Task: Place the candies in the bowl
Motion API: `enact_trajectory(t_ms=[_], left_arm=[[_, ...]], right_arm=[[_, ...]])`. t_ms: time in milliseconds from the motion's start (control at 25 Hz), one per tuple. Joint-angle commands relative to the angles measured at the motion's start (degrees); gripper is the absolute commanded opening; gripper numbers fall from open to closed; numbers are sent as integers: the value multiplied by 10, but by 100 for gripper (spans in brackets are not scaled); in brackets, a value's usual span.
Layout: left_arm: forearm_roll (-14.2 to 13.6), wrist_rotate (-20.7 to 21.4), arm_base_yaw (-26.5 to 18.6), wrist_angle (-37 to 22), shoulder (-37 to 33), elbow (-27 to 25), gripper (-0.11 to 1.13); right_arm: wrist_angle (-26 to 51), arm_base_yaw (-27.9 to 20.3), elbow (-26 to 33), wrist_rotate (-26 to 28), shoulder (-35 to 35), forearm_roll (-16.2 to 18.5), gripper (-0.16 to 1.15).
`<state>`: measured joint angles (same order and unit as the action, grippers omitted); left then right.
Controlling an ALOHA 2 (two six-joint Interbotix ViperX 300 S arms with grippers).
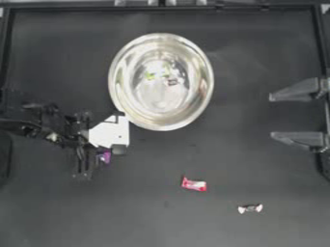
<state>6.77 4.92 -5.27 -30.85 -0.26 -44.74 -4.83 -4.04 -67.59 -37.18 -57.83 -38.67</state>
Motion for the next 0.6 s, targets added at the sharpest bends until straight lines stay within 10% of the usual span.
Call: enact_trajectory(t_ms=[40, 600], left_arm=[[1, -1, 4, -6, -7, 7, 37], [-6, 2, 18, -16, -54, 32, 29]], right_arm=[[-2, 0, 2, 1, -9, -4, 98], [-1, 1, 1, 0, -9, -6, 98]])
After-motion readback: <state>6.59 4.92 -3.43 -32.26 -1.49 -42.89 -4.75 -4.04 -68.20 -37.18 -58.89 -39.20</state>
